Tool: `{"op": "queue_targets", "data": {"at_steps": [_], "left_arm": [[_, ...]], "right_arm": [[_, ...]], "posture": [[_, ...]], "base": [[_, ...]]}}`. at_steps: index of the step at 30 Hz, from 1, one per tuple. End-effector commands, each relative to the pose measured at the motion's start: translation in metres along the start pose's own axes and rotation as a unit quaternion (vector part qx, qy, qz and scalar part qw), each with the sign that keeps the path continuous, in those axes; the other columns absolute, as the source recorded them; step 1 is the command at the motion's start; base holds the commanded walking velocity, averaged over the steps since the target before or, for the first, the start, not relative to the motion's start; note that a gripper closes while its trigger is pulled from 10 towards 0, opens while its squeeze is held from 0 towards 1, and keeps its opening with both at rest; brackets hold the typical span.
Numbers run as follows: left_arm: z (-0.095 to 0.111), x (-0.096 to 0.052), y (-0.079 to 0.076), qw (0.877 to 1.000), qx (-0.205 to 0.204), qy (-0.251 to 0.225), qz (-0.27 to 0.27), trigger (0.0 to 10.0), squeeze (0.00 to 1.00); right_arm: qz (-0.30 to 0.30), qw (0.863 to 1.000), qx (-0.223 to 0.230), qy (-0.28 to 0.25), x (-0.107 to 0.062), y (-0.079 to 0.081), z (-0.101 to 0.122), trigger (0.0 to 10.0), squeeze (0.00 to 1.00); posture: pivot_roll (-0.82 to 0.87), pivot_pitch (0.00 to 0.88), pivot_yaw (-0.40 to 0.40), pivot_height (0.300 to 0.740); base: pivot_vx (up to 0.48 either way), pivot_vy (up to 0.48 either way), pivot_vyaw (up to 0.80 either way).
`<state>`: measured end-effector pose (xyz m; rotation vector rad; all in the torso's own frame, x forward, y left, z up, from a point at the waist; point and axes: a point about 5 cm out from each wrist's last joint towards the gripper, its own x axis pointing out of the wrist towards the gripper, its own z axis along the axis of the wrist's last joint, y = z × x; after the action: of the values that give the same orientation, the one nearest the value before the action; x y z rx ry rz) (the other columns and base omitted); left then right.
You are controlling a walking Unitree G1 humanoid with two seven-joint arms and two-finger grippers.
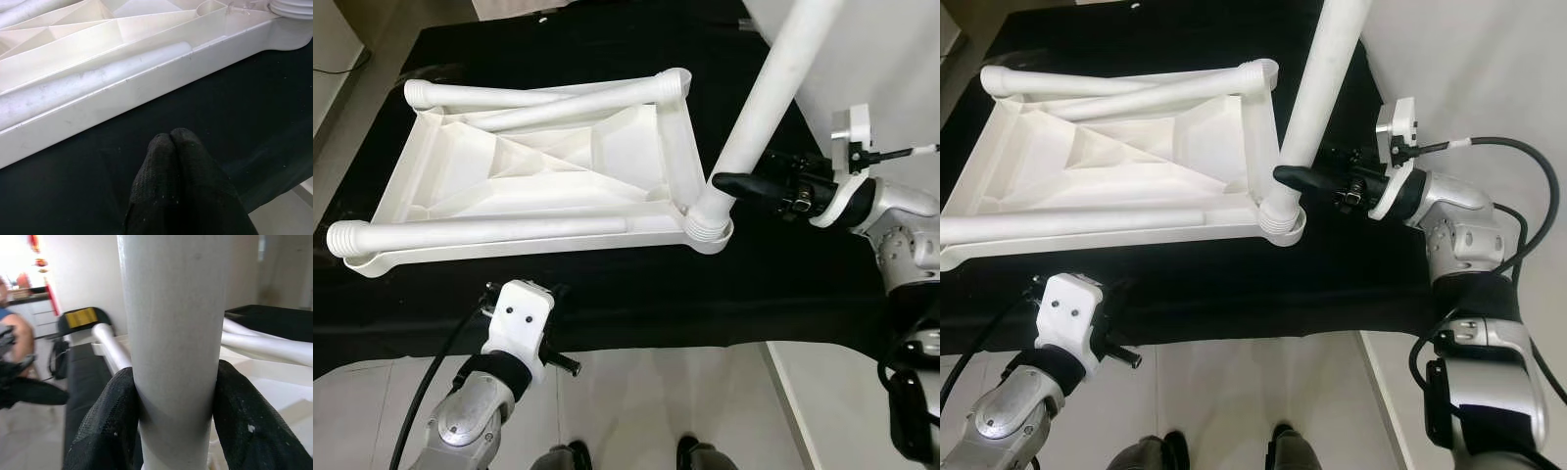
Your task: Building children table
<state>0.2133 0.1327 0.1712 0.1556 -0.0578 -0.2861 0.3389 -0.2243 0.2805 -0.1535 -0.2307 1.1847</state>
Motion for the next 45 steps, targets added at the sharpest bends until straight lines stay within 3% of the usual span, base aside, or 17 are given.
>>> {"op": "queue_targets", "data": {"at_steps": [1,11,20,45], "left_arm": [[0.0,-0.004,0.0,1.0,0.001,0.007,-0.001,10.0,0.0],[0.0,-0.004,-0.001,1.0,0.002,0.006,0.0,10.0,0.0],[0.001,-0.005,-0.001,1.0,0.0,0.006,0.001,10.0,0.0],[0.001,-0.009,-0.003,1.0,-0.003,0.01,-0.005,10.0,0.0]], "right_arm": [[0.017,0.999,0.024,0.03,0.0,0.006,-0.016,10.0,0.0],[-0.003,0.998,0.011,0.055,0.014,0.002,-0.025,10.0,0.0],[-0.003,0.998,0.013,0.058,0.014,-0.001,-0.023,10.0,0.0],[0.005,0.998,0.031,0.05,-0.008,-0.01,-0.015,10.0,0.0]], "posture": [[-0.01,0.296,0.055,0.74],[0.0,0.298,0.051,0.74],[0.0,0.303,0.047,0.74],[0.01,0.297,0.058,0.74]], "base": [[0.0,0.0,0.0],[0.0,0.0,0.0],[0.0,0.0,0.0],[0.0,0.0,0.0]]}}
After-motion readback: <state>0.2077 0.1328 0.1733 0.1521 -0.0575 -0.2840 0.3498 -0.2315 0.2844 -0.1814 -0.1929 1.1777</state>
